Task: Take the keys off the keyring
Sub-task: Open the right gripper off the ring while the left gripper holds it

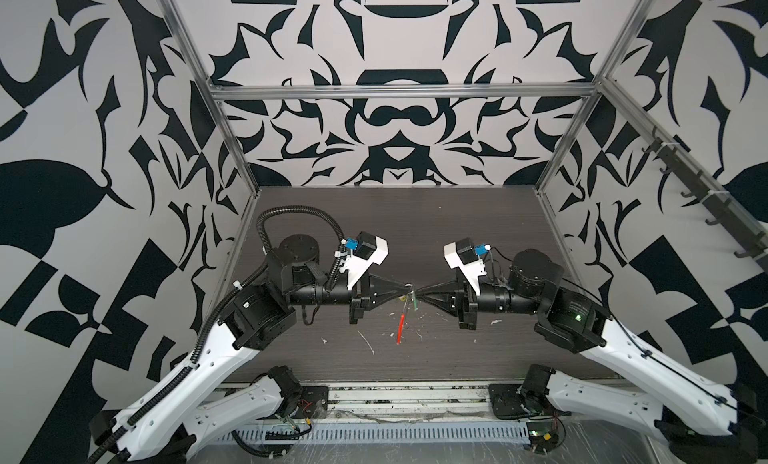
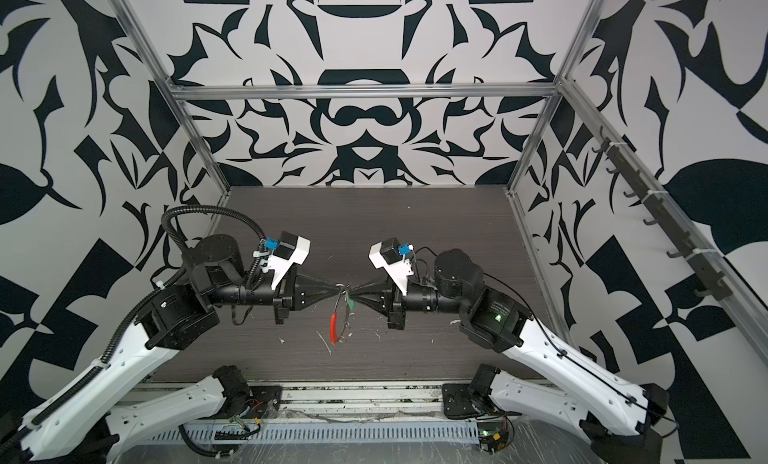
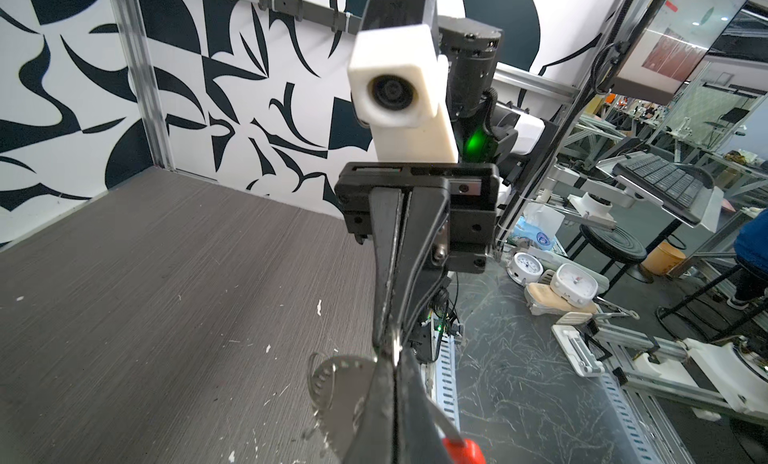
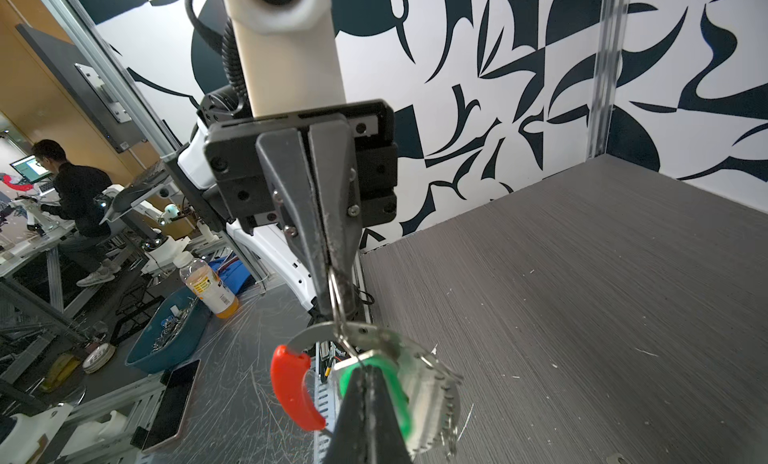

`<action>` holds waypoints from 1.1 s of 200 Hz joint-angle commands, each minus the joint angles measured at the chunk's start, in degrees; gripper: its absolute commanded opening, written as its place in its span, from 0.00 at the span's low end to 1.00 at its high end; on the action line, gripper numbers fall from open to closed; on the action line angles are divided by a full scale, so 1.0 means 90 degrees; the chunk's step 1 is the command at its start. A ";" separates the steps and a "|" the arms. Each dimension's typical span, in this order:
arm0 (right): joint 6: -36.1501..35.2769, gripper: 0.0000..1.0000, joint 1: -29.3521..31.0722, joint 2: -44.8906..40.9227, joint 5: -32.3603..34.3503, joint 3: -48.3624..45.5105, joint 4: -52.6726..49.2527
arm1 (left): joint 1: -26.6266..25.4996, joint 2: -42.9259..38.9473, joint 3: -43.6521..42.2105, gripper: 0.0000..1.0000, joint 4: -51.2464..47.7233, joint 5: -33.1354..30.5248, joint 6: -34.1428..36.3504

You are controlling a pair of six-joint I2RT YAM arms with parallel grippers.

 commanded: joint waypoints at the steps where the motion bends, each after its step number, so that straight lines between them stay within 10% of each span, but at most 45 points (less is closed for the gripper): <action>1: 0.0140 0.00 0.0017 -0.0013 0.0055 -0.0098 0.0386 | -0.0003 -0.0186 -0.0186 0.00 0.0684 0.0045 -0.0215; 44: 0.0071 0.00 0.0008 -0.0047 0.0099 -0.0003 0.0267 | 0.0000 -0.0235 -0.0305 0.00 0.0850 0.0050 -0.0283; 89: -0.0234 0.46 0.0017 -0.0352 0.0057 0.0206 0.0029 | 0.0003 -0.0211 -0.0295 0.00 0.0747 0.0087 -0.0239; 220: -0.0122 0.52 0.0016 0.0313 -0.0334 0.0692 0.0558 | -0.0003 -0.0152 -0.0232 0.00 0.0786 0.0193 -0.0278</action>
